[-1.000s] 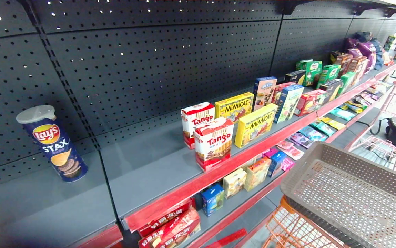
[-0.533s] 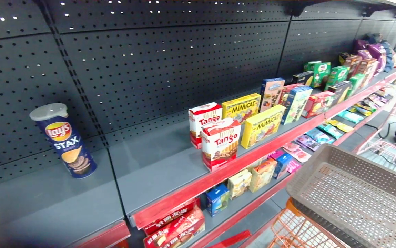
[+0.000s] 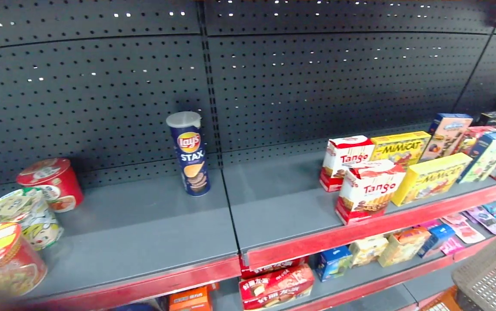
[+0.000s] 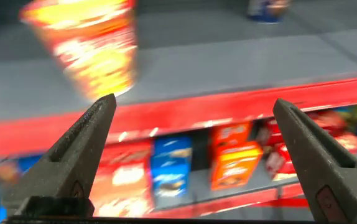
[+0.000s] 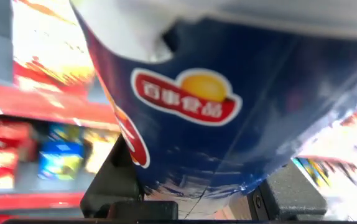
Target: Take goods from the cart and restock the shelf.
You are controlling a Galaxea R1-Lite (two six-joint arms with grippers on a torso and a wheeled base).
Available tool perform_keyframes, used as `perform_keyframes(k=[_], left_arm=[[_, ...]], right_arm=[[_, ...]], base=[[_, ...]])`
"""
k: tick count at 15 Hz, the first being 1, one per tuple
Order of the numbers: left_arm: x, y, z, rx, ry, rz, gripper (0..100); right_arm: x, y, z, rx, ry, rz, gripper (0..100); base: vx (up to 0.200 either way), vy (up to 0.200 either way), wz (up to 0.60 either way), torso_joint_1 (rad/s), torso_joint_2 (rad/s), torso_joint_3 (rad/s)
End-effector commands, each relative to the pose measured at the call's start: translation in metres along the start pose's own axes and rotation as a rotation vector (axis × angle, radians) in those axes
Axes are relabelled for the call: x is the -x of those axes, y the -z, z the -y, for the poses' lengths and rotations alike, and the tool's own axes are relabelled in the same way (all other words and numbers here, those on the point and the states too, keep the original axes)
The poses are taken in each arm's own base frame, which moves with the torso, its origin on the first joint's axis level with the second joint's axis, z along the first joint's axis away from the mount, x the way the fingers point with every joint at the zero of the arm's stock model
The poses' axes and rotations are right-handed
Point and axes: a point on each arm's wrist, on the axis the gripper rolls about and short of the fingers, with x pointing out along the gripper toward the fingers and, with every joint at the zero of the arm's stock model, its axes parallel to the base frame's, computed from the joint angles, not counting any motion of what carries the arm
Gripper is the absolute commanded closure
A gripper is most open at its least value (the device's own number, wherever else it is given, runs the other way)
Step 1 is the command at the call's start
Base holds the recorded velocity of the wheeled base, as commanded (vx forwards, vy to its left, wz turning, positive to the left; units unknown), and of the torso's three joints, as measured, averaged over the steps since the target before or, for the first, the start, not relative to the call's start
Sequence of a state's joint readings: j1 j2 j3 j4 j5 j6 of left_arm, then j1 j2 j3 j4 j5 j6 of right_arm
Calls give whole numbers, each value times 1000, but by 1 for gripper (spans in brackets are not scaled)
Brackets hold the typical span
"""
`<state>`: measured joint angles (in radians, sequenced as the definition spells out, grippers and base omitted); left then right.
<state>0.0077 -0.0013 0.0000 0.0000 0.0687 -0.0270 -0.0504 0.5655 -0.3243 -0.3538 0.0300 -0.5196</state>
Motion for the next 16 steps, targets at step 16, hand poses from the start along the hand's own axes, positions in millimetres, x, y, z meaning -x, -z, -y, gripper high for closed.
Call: perform_keyframes(k=[16], left_arm=[[0, 0, 0, 1, 0, -1, 0]], right_arm=[[2, 1, -1, 39, -8, 11, 100]], base=[[0, 0, 150, 1, 1, 0]])
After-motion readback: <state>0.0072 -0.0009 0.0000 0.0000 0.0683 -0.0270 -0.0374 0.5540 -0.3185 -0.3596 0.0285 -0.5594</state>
